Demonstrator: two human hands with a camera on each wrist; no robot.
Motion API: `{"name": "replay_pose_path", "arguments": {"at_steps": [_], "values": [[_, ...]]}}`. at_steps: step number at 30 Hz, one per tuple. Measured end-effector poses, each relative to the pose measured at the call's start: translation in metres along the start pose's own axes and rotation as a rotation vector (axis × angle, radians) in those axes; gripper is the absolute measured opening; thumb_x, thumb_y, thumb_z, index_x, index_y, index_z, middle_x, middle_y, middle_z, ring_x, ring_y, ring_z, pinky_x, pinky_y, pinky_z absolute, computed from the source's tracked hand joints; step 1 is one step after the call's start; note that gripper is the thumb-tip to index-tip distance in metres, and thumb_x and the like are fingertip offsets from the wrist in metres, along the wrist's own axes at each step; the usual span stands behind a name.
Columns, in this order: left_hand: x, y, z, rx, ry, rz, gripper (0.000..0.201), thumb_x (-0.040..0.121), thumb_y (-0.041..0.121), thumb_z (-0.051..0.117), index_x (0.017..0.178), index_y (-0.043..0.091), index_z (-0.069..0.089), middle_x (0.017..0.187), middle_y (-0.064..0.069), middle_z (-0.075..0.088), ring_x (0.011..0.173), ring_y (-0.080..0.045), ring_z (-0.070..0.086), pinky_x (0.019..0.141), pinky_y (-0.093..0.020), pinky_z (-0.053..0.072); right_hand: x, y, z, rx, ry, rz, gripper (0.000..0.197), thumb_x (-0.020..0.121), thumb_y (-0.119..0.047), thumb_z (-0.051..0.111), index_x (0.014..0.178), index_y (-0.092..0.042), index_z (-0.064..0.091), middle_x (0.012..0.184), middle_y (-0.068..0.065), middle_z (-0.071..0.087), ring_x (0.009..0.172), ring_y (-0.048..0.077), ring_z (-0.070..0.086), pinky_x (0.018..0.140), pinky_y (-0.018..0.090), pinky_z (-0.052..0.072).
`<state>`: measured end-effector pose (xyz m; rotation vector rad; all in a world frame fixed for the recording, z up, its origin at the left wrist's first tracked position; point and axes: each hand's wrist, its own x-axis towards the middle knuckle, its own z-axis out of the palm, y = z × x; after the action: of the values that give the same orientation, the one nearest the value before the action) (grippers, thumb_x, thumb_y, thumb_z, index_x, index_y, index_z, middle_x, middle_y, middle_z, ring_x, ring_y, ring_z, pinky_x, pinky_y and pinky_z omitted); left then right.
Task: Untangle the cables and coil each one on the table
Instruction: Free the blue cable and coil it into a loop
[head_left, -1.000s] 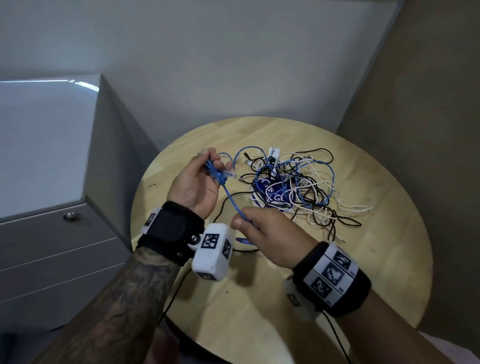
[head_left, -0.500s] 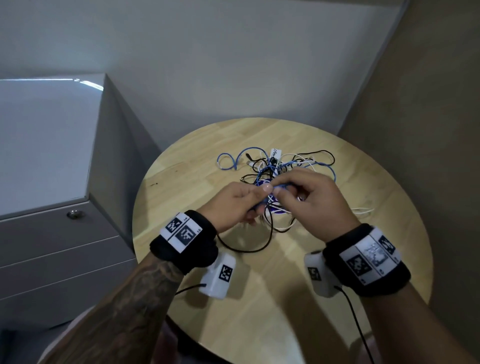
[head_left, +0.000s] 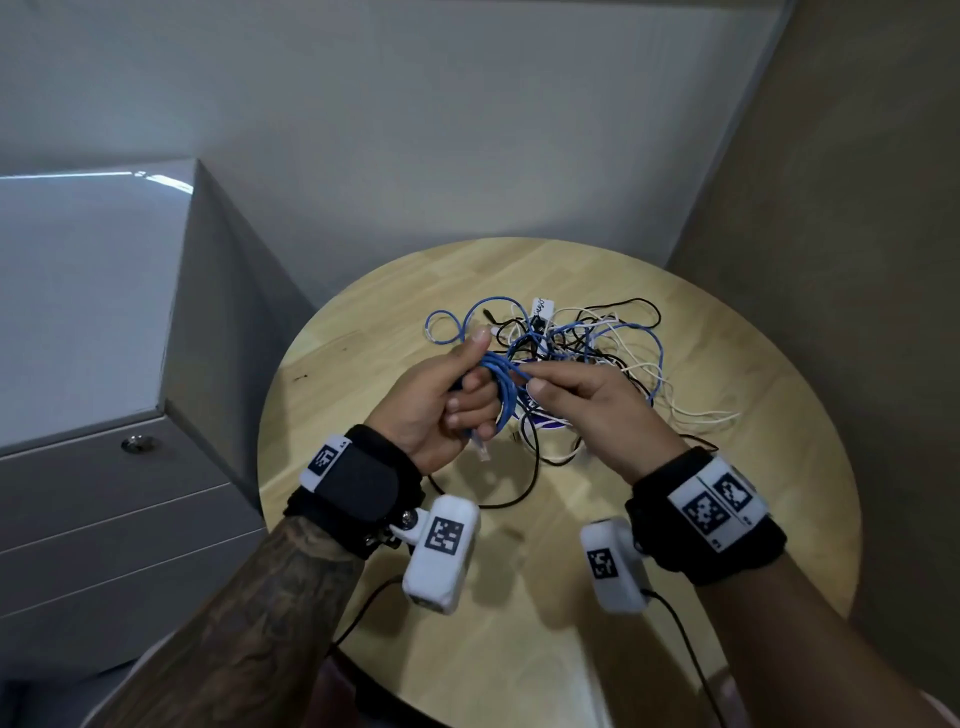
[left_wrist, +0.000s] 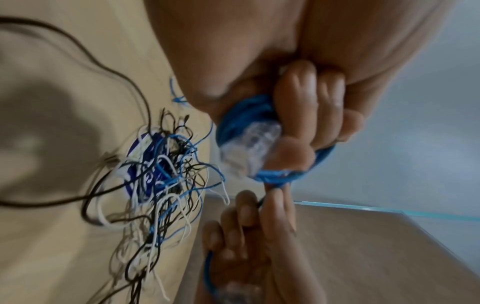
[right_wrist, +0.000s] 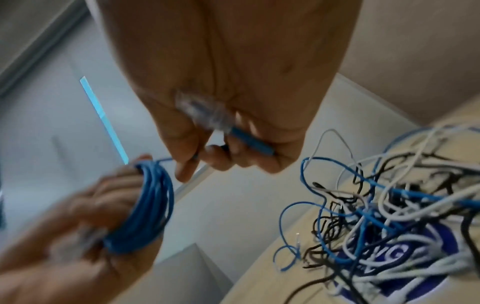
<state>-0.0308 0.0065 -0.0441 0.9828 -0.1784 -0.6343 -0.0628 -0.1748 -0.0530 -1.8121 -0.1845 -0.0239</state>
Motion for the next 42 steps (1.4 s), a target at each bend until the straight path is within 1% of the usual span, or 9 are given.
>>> {"name": "replay_pose_path", "arguments": {"at_steps": [8,12,15,20,25,28,32,36,42], "values": [[-0.002,-0.001,0.003,-0.212,0.034,-0.017,0.054,0.095,0.043,0.048,0.047,0.020,0.037,0.036,0.006,0.023,0.030,-0.008,0.020,0.039,-0.022,0.034,-0.011,0.001,0.024,0.005,-0.061,-0.078,0.010,0.098,-0.016,0.066,0.097,-0.007,0.069,0.079,-0.004,0.067,0.072,-0.001,0.056,0.070,0.017,0.043],[-0.003,0.001,0.004,-0.225,-0.074,-0.042,0.051,0.095,0.044,0.044,0.051,0.018,0.042,0.038,0.007,0.027,0.032,-0.007,0.026,0.047,-0.025,0.044,-0.009,-0.001,0.017,0.011,-0.049,-0.083,0.039,0.092,-0.040,0.065,0.100,-0.002,0.067,0.092,0.030,0.065,0.083,0.041,0.063,0.086,0.062,0.051],[-0.002,0.000,0.003,-0.143,-0.185,-0.060,0.047,0.095,0.045,0.044,0.058,0.017,0.050,0.043,0.006,0.036,0.036,-0.007,0.034,0.056,-0.028,0.052,-0.010,-0.001,0.013,0.012,-0.050,-0.066,0.038,0.087,-0.040,0.065,0.100,-0.005,0.069,0.092,0.037,0.062,0.081,0.050,0.059,0.083,0.070,0.047],[-0.002,0.000,-0.009,0.073,-0.146,-0.013,0.039,0.093,0.039,0.049,0.064,0.013,0.057,0.060,-0.007,0.054,0.052,-0.017,0.051,0.070,-0.032,0.049,-0.007,0.003,0.009,-0.083,-0.037,-0.086,0.033,0.082,-0.032,0.064,0.093,-0.001,0.068,0.084,0.036,0.060,0.073,0.052,0.058,0.074,0.067,0.049],[0.001,-0.004,-0.004,0.132,-0.012,-0.023,0.038,0.093,0.039,0.053,0.068,0.011,0.048,0.060,-0.005,0.042,0.050,-0.016,0.040,0.072,-0.033,0.035,-0.010,0.008,0.007,-0.287,0.036,-0.112,0.031,0.083,-0.028,0.061,0.082,0.003,0.063,0.062,0.021,0.049,0.053,0.009,0.036,0.051,0.029,0.032],[0.005,-0.008,0.007,0.180,0.112,0.033,0.039,0.091,0.039,0.055,0.065,0.014,0.040,0.054,0.001,0.031,0.047,-0.010,0.027,0.052,-0.021,0.029,-0.011,0.008,0.008,-0.381,0.050,-0.128,0.026,0.084,-0.030,0.059,0.070,-0.009,0.055,0.054,-0.003,0.036,0.051,0.007,0.031,0.051,0.031,0.029],[0.007,-0.014,0.014,0.174,0.300,0.131,0.044,0.097,0.020,0.056,0.058,0.020,0.036,0.049,0.007,0.022,0.043,-0.007,0.017,0.039,-0.016,0.019,-0.009,0.008,0.011,-0.385,-0.025,-0.139,0.024,0.092,-0.033,0.059,0.071,-0.028,0.049,0.058,-0.010,0.035,0.055,0.007,0.033,0.055,0.034,0.033],[0.008,-0.007,0.005,0.123,0.415,0.157,0.049,0.095,0.020,0.059,0.049,0.026,0.045,0.051,0.008,0.020,0.043,-0.008,0.014,0.047,-0.025,0.010,-0.008,0.009,-0.001,-0.256,-0.055,-0.075,0.010,0.102,-0.017,0.055,0.096,-0.016,0.063,0.080,0.014,0.057,0.070,0.020,0.051,0.065,0.027,0.044],[0.008,-0.004,-0.004,0.058,0.457,0.129,0.051,0.094,0.023,0.061,0.044,0.023,0.049,0.051,0.007,0.018,0.043,-0.009,0.012,0.058,-0.034,0.009,-0.006,0.022,-0.015,-0.385,-0.012,0.005,0.014,0.090,-0.005,0.069,0.092,-0.018,0.067,0.090,-0.009,0.063,0.079,0.004,0.060,0.071,0.017,0.045]]}}
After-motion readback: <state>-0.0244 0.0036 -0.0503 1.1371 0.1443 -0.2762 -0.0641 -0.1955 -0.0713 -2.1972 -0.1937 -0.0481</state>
